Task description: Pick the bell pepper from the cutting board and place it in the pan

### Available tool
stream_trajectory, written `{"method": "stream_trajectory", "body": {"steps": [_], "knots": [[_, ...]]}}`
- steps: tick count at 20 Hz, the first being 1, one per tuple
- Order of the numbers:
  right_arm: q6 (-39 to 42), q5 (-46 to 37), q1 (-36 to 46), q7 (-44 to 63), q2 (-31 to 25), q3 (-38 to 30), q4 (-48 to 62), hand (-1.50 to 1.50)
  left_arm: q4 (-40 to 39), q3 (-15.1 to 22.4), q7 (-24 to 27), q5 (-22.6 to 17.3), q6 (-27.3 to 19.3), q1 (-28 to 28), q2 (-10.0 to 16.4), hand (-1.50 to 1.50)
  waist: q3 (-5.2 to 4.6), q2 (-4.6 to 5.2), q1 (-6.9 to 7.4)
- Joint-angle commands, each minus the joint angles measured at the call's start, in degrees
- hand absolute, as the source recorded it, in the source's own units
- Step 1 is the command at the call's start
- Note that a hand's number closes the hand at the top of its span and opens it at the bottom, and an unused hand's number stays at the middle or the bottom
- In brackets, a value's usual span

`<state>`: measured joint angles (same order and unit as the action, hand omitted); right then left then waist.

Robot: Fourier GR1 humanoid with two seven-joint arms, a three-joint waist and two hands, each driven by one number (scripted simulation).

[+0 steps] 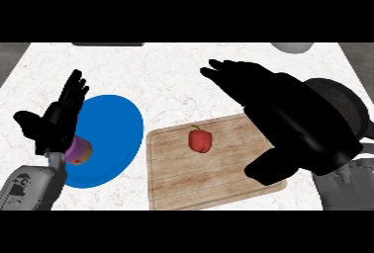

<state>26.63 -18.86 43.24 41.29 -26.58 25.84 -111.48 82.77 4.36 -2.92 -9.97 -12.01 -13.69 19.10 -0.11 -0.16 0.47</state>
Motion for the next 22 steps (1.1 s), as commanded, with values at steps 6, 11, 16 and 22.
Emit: {"method": "stream_trajectory", "body": {"steps": [6, 11, 16, 22], "knots": [[7.1, 2.3, 7.9, 9.5, 14.7, 0.4, 7.0, -1.50, -0.7, -1.6, -1.6, 1.4, 0.3, -1.4, -1.2, 0.00, 0.07, 0.04, -0.30], [4.4, -4.2, 4.0, 5.9, 20.4, 5.0, 10.4, -1.50, 1.4, -2.7, -4.2, 1.6, 1.4, -2.5, -0.7, 0.00, 0.11, 0.10, -0.29], [7.2, -7.5, 1.7, 10.4, 21.9, 5.1, 11.3, -1.50, 2.9, -2.6, 0.4, 2.9, 2.0, 3.3, -2.3, 0.00, 0.10, 0.02, -0.27], [5.6, -14.6, -1.9, 6.5, 22.3, 5.4, 14.0, -1.50, 0.4, -3.2, 1.0, 3.4, 3.2, 2.2, -3.7, 0.00, 0.11, 0.10, -0.33]]}}
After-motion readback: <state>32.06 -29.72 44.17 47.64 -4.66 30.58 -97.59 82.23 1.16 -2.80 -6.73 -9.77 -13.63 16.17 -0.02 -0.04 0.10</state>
